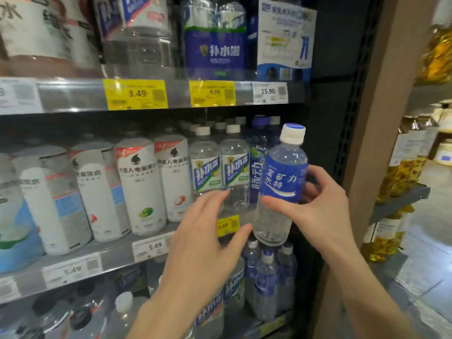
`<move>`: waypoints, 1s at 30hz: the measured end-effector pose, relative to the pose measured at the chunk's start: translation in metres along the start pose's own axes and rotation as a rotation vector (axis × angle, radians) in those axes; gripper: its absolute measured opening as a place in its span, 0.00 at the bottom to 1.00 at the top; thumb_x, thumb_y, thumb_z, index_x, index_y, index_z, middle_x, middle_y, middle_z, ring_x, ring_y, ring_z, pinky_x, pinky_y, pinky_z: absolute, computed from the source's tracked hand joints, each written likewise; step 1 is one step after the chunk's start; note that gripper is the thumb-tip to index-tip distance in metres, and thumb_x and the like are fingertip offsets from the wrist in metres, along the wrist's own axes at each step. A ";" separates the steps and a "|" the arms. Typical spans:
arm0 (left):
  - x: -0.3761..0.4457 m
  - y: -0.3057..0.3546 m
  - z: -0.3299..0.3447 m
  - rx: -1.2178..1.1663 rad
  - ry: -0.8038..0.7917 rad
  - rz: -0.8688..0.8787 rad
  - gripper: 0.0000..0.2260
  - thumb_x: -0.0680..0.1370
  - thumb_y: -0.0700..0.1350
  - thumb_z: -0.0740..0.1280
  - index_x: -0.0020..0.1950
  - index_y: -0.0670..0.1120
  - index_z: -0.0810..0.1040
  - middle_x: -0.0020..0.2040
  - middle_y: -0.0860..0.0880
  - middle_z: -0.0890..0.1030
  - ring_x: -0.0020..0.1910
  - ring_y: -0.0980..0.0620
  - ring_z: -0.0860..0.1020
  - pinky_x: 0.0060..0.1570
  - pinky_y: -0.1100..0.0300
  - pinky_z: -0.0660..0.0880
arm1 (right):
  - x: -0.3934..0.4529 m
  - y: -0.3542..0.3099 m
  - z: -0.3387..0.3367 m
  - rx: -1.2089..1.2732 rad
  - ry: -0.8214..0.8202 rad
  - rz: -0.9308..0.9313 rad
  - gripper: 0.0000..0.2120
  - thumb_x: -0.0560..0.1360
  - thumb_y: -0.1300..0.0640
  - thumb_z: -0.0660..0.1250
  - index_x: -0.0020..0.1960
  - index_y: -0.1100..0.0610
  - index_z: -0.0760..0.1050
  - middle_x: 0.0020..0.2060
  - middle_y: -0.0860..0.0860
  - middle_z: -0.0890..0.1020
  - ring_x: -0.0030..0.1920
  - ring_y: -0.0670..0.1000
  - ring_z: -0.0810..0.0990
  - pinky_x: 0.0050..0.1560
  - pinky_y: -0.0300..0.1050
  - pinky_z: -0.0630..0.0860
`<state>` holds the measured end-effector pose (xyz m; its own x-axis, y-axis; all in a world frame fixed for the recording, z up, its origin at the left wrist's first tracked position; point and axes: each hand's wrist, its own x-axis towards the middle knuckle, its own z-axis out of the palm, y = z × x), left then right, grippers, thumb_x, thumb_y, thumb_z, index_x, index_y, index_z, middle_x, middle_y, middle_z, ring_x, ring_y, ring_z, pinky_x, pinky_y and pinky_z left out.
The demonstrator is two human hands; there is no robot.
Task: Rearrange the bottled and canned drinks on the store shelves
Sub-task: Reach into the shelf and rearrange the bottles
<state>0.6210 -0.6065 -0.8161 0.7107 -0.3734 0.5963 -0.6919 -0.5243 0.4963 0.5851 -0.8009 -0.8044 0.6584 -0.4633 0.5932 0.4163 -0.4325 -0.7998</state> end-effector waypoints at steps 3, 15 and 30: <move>0.049 0.015 0.023 0.249 -0.030 0.100 0.31 0.79 0.57 0.66 0.78 0.50 0.62 0.76 0.55 0.66 0.75 0.56 0.62 0.73 0.61 0.59 | 0.006 0.009 -0.018 -0.039 -0.005 -0.026 0.31 0.58 0.56 0.85 0.55 0.42 0.76 0.48 0.31 0.84 0.48 0.35 0.84 0.47 0.29 0.77; 0.207 0.043 0.051 0.728 -0.078 0.093 0.38 0.74 0.72 0.64 0.71 0.45 0.66 0.65 0.39 0.78 0.67 0.37 0.73 0.64 0.45 0.67 | 0.023 0.036 -0.038 0.018 0.014 -0.047 0.31 0.58 0.52 0.85 0.57 0.39 0.76 0.49 0.31 0.84 0.50 0.35 0.83 0.49 0.30 0.78; 0.187 0.053 0.042 0.359 -0.022 0.163 0.30 0.59 0.63 0.80 0.48 0.50 0.70 0.44 0.52 0.72 0.45 0.49 0.70 0.41 0.54 0.67 | 0.024 0.041 -0.036 0.074 0.023 0.026 0.30 0.59 0.53 0.85 0.56 0.39 0.76 0.47 0.34 0.85 0.49 0.39 0.84 0.48 0.38 0.80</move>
<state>0.7226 -0.7362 -0.7052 0.6001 -0.4886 0.6334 -0.7103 -0.6896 0.1411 0.5948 -0.8578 -0.8200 0.6553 -0.4920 0.5731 0.4448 -0.3619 -0.8193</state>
